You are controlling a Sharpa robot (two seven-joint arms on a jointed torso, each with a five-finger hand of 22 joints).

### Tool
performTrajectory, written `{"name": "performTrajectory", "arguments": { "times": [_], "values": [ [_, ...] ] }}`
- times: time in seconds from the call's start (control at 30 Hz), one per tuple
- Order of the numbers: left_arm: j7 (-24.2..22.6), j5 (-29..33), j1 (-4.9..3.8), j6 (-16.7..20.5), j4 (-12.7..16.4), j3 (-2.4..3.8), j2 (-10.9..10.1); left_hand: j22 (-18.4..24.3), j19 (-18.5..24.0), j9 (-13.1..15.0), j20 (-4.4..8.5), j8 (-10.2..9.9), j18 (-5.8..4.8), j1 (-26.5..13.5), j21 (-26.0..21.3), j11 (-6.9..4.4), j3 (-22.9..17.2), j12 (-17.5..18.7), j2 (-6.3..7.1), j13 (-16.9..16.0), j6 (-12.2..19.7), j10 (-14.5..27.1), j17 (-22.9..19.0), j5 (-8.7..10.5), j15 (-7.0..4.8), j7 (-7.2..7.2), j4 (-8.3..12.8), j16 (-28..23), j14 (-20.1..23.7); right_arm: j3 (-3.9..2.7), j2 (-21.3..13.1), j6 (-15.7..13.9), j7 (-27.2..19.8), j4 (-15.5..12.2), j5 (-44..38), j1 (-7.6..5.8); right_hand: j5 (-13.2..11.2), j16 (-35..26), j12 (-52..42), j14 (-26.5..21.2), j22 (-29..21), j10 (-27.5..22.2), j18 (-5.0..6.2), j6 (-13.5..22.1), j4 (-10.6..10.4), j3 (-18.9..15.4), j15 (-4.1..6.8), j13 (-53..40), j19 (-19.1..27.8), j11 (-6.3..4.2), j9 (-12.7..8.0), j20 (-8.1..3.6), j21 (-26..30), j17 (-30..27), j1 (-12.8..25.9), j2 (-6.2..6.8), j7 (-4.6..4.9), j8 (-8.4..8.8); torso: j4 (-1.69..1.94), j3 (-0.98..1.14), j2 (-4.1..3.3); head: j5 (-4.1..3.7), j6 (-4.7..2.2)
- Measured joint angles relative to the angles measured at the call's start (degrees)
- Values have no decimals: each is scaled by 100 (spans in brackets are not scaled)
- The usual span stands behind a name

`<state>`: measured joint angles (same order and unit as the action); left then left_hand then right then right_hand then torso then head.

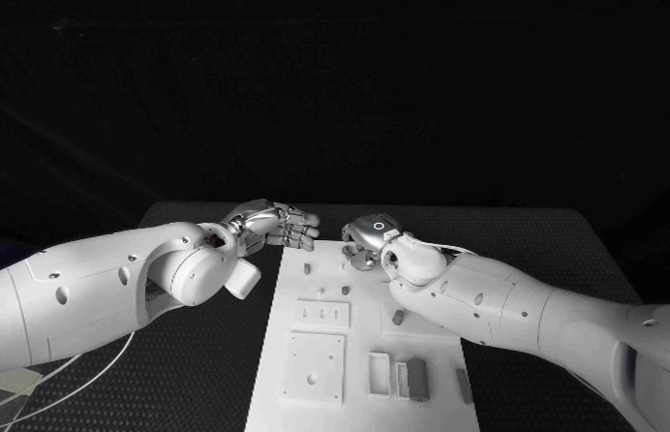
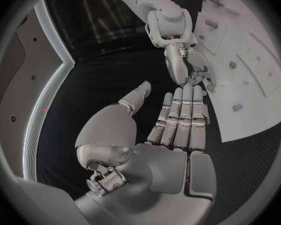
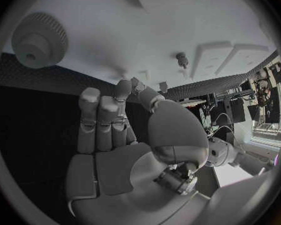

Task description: Assemble the parts on the task board

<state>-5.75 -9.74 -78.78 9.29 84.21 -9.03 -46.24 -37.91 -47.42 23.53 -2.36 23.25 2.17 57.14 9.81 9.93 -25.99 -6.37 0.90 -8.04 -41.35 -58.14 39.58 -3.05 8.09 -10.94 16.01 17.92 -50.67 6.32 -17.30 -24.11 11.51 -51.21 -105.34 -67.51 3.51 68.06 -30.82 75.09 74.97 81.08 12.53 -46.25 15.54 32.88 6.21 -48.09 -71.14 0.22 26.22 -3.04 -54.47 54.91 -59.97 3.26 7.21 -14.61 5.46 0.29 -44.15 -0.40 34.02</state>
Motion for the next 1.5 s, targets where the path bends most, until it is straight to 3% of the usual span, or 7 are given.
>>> {"name": "performTrajectory", "arguments": {
  "times": [0.87,1.07,1.4,1.5],
  "values": [
    [0,-4,-1,-1,-64,0,37,0,0,0,0,0,0,0,0,20,0,21,0,0,0,-21,5,0,0,0,0,-22,0,1,-95,-98,-2,-83,161,0,0,0,4,-19,0,0,0,43,-93,17,-19,-34,-11,-1,-20,11,0,-6,23,23,5,26,-2,0,-2,-17,-2],
    [0,-5,-1,-1,-77,0,-7,0,0,0,0,0,0,0,0,21,0,22,0,0,0,-21,4,0,0,0,0,-22,0,-7,-359,-170,-6,-374,256,-6,0,22,4,-19,0,0,0,38,-109,1,-19,-35,-11,-1,-20,12,0,-6,23,23,0,26,-5,1,1,-13,-37],
    [-11,-10,-2,3,-304,-3,-28,0,0,0,0,0,-1,0,0,21,0,22,0,0,0,-21,9,0,0,0,0,-22,0,-234,-1102,-170,50,-1117,663,-351,0,15,55,-48,0,-52,1,10,-196,25,-48,-41,33,49,-21,-12,5,-41,50,206,15,26,-81,8,37,17,-125],
    [-13,-19,-2,2,-350,-4,-20,0,0,0,0,0,-1,0,0,21,0,22,0,0,0,-21,9,0,0,0,0,-22,0,-321,-1333,-118,36,-1291,871,-392,0,-84,157,-127,0,-177,-12,10,-196,26,-80,-9,120,56,-21,-14,92,-86,-1,414,14,26,-114,12,54,34,-148]
  ]
}}
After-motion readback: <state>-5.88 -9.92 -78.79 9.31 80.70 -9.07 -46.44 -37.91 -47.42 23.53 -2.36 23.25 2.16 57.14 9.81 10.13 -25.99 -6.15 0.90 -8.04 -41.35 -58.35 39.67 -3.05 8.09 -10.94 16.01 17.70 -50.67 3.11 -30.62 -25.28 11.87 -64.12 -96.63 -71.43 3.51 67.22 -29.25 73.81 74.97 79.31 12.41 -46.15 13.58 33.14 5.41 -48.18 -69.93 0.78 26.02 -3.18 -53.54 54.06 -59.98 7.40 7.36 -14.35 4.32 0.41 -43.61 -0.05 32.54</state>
